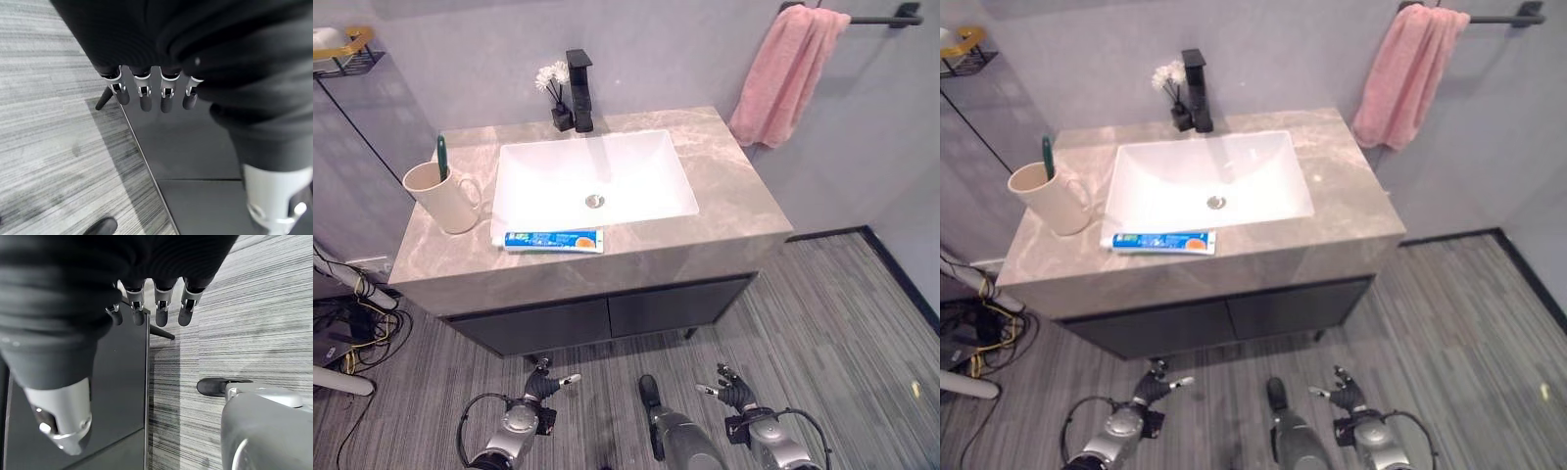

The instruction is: Put brush and paste in cup on sink, flatten towel.

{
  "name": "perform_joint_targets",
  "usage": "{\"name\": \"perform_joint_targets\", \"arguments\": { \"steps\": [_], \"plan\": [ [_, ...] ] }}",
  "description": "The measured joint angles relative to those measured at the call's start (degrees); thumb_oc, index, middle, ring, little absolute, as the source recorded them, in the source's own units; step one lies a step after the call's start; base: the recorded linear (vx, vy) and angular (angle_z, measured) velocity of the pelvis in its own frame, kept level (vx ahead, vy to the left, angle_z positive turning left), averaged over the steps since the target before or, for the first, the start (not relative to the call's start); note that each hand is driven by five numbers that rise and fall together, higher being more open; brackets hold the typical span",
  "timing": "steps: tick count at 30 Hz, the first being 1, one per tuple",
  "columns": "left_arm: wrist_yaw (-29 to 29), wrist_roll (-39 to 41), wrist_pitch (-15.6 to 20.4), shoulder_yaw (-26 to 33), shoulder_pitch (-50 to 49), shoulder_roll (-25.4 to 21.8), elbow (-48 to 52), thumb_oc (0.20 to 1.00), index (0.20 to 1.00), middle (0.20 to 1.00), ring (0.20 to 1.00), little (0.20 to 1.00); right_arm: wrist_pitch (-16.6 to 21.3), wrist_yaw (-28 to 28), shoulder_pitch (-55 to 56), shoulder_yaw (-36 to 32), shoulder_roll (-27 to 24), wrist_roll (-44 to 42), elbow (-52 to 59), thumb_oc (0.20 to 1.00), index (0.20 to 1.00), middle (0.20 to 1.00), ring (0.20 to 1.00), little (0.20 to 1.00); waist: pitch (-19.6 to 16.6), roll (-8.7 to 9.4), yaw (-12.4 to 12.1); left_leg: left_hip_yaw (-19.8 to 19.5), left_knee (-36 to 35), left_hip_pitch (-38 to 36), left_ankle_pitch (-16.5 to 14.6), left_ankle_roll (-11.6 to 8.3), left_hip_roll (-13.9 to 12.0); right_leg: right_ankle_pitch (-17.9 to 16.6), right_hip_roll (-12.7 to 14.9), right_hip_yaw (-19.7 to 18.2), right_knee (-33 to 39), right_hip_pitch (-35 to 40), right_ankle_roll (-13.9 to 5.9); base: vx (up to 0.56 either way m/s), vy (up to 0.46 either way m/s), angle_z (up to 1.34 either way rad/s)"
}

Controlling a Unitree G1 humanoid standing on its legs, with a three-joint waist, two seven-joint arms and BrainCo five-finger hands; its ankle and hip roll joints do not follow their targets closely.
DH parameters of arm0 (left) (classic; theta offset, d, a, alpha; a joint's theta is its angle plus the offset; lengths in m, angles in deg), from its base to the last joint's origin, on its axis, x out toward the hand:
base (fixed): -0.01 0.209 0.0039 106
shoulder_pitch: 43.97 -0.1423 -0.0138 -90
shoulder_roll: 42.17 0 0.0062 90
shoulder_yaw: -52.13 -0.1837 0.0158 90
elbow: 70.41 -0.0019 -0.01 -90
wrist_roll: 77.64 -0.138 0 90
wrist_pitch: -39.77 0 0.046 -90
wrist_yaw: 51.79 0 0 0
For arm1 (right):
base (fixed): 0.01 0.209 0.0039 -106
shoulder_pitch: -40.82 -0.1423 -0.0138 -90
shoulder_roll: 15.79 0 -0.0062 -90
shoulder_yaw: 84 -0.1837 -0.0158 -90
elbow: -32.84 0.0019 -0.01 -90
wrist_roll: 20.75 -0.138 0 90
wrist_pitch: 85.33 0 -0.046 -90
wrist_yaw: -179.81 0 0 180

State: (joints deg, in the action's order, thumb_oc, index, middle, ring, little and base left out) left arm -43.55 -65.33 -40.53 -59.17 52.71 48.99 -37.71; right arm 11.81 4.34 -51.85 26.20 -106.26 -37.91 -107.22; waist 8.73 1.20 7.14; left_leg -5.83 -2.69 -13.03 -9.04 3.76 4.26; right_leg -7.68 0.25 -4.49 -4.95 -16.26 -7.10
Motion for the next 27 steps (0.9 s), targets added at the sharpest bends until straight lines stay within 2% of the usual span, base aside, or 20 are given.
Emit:
{"name": "perform_joint_targets", "arguments": {
  "steps": [1,2,4,5,6,7,9,13,15,16,17,18,19,21,22,23,24,25,26,27],
  "plan": [
    [0.0,0.0,0.0,-0.1,-0.2,0.4,0.0,1.000,1.000,1.000,1.000,1.000,0.0,-0.1,-0.3,0.0,-0.5,0.0,-0.2,1.000,1.000,1.000,1.000,1.000,-0.1,-0.63,0.0,0.4,1.0,0.0,-0.6,-1.18,-1.0,-1.6,-1.3,0.5,-0.6,0.7,3.81,0.31,-0.102,0.35],
    [0.0,0.0,0.0,0.4,0.1,0.9,-0.2,1.000,1.000,1.000,1.000,1.000,-0.1,-0.1,-0.8,0.2,-0.9,0.0,-0.2,1.000,1.000,1.000,1.000,1.000,-0.4,-1.62,-0.2,0.1,1.9,0.3,-1.2,-2.32,-2.6,-0.7,-2.3,0.8,-0.6,0.9,4.24,0.01,0.001,0.18],
    [-0.1,-0.1,0.0,0.2,0.2,1.2,-0.1,1.000,1.000,1.000,1.000,1.000,-0.1,-0.4,-1.8,0.1,-1.5,0.0,0.1,1.000,1.000,1.000,1.000,1.000,-0.2,-1.70,-0.3,0.4,3.3,0.3,-1.7,-3.04,-2.6,-1.6,-3.0,1.1,0.2,2.4,6.46,0.25,-0.100,-0.02],
    [-0.1,-0.1,0.0,0.2,0.4,1.4,0.0,1.000,1.000,1.000,1.000,1.000,0.0,-0.5,-3.0,0.0,-2.0,0.0,0.8,1.000,1.000,1.000,1.000,1.000,-0.1,-1.53,-0.1,0.4,3.2,0.7,-1.8,-3.19,-1.9,-1.3,-3.0,1.0,0.3,3.0,6.87,0.50,-0.200,0.09],
    [-0.1,-0.1,0.0,0.0,1.1,2.6,-0.9,1.000,1.000,1.000,1.000,1.000,0.2,-0.9,-4.2,-0.1,-2.9,0.0,1.0,1.000,1.000,1.000,1.000,1.000,0.6,-2.75,0.7,-1.1,6.5,2.2,-1.4,-3.75,-3.2,3.0,-4.2,1.5,-2.2,3.4,6.11,0.50,-0.200,0.33],
    [-0.1,-0.2,-0.1,0.2,2.3,2.8,-1.5,1.000,1.000,1.000,1.000,1.000,0.2,-0.9,-3.7,0.3,-3.4,0.0,1.6,1.000,1.000,1.000,1.000,1.000,0.5,-2.76,1.2,-1.9,8.0,2.2,-3.0,-5.01,-3.0,3.0,-4.3,2.3,-2.7,3.9,6.35,0.00,0.000,0.40],
    [-0.3,-1.2,0.1,0.0,2.0,2.7,-1.0,1.000,1.000,1.000,1.000,1.000,0.2,-1.1,-2.9,0.2,-3.6,0.0,2.5,1.000,1.000,1.000,1.000,1.000,-0.6,-2.63,1.2,-0.8,8.0,2.0,-2.9,-5.09,-3.7,3.9,-4.7,3.0,-2.7,4.2,6.38,0.00,0.000,0.20],
    [-0.5,-1.5,0.0,0.0,2.4,2.2,-0.9,1.000,1.000,1.000,1.000,1.000,0.2,-1.1,-2.9,0.2,-3.7,0.0,2.5,1.000,1.000,1.000,1.000,1.000,-0.5,-2.83,1.4,-0.9,6.4,1.9,-2.9,-5.07,-4.4,3.6,-5.3,3.1,-2.9,3.7,6.42,0.00,0.000,0.01],
    [-0.5,-1.5,0.0,0.0,2.2,2.4,-0.8,1.000,1.000,1.000,1.000,1.000,0.2,-1.1,-2.5,0.3,-3.6,0.0,2.5,1.000,1.000,1.000,1.000,1.000,-0.5,-2.73,1.3,-1.0,6.4,2.1,-2.7,-5.51,-4.6,3.5,-5.3,3.4,-3.5,3.5,6.45,0.75,-0.341,0.15],
    [-0.3,-1.4,0.1,0.1,2.9,2.0,-0.5,1.000,1.000,1.000,1.000,1.000,0.6,-0.4,-2.7,-0.5,-3.2,0.1,2.2,1.000,1.000,1.000,1.000,1.000,0.7,-1.70,1.0,1.5,18.0,9.3,-5.4,-12.50,-4.0,10.9,-4.1,6.9,-14.0,-0.7,10.46,0.88,-0.218,0.76],
    [-0.1,-1.6,2.7,-2.7,2.7,1.4,-2.0,1.000,1.000,1.000,1.000,1.000,0.4,-1.0,1.5,-2.6,-2.7,1.3,2.1,1.000,1.000,1.000,1.000,1.000,0.4,2.16,-0.9,18.4,42.3,22.0,-3.2,-14.23,-7.8,18.8,-3.8,5.5,-28.3,-2.9,16.29,0.14,0.123,1.27],
    [-0.1,-1.5,1.7,-4.0,-0.6,0.1,-2.2,1.000,1.000,1.000,1.000,1.000,0.2,-0.7,4.1,-1.4,-2.7,1.7,1.8,1.000,1.000,1.000,1.000,1.000,-2.5,5.35,-0.5,17.9,40.2,25.3,-4.0,-11.77,-5.1,21.8,-2.2,1.7,-22.0,1.5,13.47,0.26,0.257,1.19],
    [0.0,-1.5,-0.1,-4.8,-4.1,-0.4,-3.4,1.000,1.000,1.000,1.000,1.000,0.0,-0.2,3.8,-1.0,-3.9,2.5,-0.4,1.000,1.000,1.000,1.000,1.000,-2.9,3.83,-1.4,12.8,30.0,27.4,-5.0,-8.34,-7.3,20.1,-3.3,2.5,-17.4,3.4,11.23,0.13,0.135,0.55],
    [0.4,-1.0,-0.6,-4.0,-4.0,-1.2,-3.4,1.000,1.000,1.000,1.000,1.000,0.9,0.5,1.2,-1.2,-4.6,3.6,-0.5,1.000,1.000,1.000,1.000,1.000,-2.7,3.53,-1.9,8.3,16.5,28.1,-0.2,-10.07,-10.0,16.2,-3.7,0.5,-10.5,5.0,7.36,0.17,0.183,-0.29],
    [0.5,-1.1,-0.6,-3.8,-2.6,-0.8,-3.1,1.000,1.000,1.000,1.000,1.000,1.1,0.5,-0.5,-1.6,-5.4,4.2,-0.4,1.000,1.000,1.000,1.000,1.000,-1.7,1.94,-1.8,7.1,9.6,27.4,3.7,-11.16,-12.2,15.1,-3.6,-0.4,-5.9,6.4,6.96,0.16,0.243,-0.66],
    [0.4,-1.1,-0.5,-3.8,-1.3,0.1,-2.4,1.000,1.000,1.000,1.000,1.000,1.2,0.4,-1.7,-2.2,-6.1,4.7,-0.4,1.000,1.000,1.000,1.000,1.000,-0.7,-0.22,-1.6,7.2,5.9,24.4,6.3,-11.24,-14.0,12.9,-3.4,-1.7,-1.9,8.5,4.94,0.12,0.260,-0.88],
    [0.3,-1.2,-0.2,-3.8,-1.4,0.4,-1.6,1.000,1.000,1.000,1.000,1.000,1.2,0.4,-1.8,-2.0,-6.4,4.9,-0.1,1.000,1.000,1.000,1.000,1.000,-0.7,-1.07,-1.8,8.3,3.8,22.1,7.4,-11.34,-14.5,10.8,-3.4,-3.1,-0.9,9.1,5.73,0.09,0.211,-0.95],
    [0.2,-1.5,0.1,-4.2,-0.5,2.0,-1.9,1.000,1.000,1.000,1.000,1.000,1.1,0.4,-2.4,-0.9,-7.9,5.8,0.0,1.000,1.000,1.000,1.000,1.000,-0.8,-4.01,-0.6,7.7,0.6,17.5,8.8,-12.37,-14.8,8.5,-4.0,-3.9,1.1,10.4,5.99,0.11,0.211,-0.75],
    [0.1,-1.7,0.2,-4.3,0.1,2.5,-1.7,1.000,1.000,1.000,1.000,1.000,1.0,0.4,-2.3,-0.9,-8.5,6.4,0.0,1.000,1.000,1.000,1.000,1.000,-1.1,-5.64,0.1,8.0,-0.7,15.9,9.3,-11.76,-14.6,8.2,-4.0,-4.4,2.0,10.7,6.27,0.11,0.190,-0.60],
    [-0.2,-1.8,0.2,-4.1,0.6,2.8,-0.8,1.000,1.000,1.000,1.000,1.000,0.7,0.4,-2.1,-1.1,-9.1,6.8,0.2,1.000,1.000,1.000,1.000,1.000,-1.2,-7.19,0.8,9.0,-2.9,13.3,10.4,-10.31,-13.4,6.7,-4.0,-5.5,3.6,11.5,6.14,0.09,0.186,-0.55]
  ]
}}
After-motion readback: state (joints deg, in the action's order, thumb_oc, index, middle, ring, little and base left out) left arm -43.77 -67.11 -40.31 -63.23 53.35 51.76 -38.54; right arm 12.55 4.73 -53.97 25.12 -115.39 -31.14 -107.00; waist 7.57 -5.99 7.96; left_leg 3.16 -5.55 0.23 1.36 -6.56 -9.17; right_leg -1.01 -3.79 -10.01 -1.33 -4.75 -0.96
